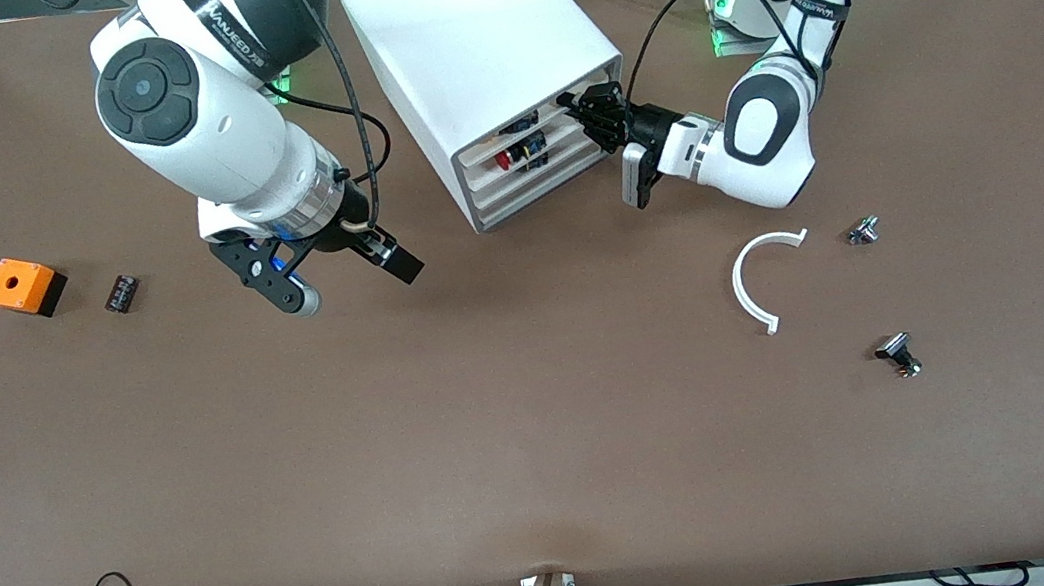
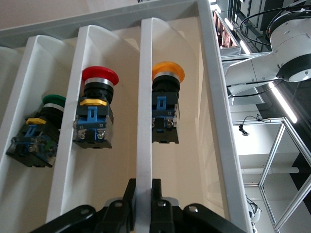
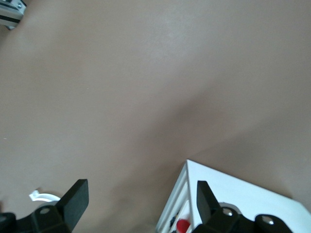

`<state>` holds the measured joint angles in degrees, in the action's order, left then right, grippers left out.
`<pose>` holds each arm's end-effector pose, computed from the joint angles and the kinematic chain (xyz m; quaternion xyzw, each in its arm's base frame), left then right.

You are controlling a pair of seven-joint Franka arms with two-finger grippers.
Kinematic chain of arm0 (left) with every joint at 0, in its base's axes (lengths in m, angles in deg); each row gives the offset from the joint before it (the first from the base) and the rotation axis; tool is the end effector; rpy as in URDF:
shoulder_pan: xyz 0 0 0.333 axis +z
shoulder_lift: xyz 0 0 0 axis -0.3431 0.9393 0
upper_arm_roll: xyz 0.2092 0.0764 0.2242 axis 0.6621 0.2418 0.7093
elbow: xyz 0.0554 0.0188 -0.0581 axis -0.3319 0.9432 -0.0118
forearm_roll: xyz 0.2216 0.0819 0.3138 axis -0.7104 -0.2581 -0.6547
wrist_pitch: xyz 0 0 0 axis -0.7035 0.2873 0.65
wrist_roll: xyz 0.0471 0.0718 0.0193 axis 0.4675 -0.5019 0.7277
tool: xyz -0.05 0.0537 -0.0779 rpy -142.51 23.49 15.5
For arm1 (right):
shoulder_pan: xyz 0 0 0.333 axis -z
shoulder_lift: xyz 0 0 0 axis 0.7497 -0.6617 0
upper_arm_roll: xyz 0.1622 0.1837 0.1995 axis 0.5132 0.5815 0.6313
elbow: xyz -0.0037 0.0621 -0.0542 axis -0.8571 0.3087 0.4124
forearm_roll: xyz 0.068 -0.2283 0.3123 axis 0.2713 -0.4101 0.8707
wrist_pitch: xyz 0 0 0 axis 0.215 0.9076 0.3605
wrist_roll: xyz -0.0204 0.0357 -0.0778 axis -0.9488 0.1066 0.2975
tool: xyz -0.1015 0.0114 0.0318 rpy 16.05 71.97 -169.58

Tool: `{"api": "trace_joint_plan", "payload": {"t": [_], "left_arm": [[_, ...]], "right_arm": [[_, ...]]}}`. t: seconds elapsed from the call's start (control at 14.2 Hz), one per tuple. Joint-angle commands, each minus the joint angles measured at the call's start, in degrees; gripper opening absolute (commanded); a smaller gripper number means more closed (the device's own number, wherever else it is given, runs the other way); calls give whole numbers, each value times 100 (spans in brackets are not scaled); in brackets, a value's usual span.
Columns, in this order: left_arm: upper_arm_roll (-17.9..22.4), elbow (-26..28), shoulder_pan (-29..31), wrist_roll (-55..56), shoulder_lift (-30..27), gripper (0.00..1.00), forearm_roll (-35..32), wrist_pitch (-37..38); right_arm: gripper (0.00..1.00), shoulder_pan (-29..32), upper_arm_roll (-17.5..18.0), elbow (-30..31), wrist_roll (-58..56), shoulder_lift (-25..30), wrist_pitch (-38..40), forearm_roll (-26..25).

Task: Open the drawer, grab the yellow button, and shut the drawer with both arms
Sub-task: 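Pull the drawer open with the left gripper while the right gripper approaches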

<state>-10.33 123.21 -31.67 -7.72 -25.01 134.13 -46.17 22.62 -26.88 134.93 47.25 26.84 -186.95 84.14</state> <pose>0.4136 -0.2815 0.2391 0.7110 -0.2505 -0.1638 0.6363 0.5890 0.3569 0.5331 -0.9196 0.3809 0.0521 0.0804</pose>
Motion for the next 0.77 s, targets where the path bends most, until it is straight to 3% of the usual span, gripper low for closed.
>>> {"api": "trace_joint_plan", "payload": {"t": [0.0,0.35,0.7], "left_arm": [[91,-232,123,121,-39,0,-61,-20],[100,-1830,729,402,839,0,-1352,24],[100,-2413,1002,429,1306,0,-1389,24]], "right_arm": [[99,-147,-15,-594,407,-323,145,84],[99,-480,-24,-1157,1189,-709,93,75],[99,-999,-77,-1473,2156,-1149,-285,40]]}}
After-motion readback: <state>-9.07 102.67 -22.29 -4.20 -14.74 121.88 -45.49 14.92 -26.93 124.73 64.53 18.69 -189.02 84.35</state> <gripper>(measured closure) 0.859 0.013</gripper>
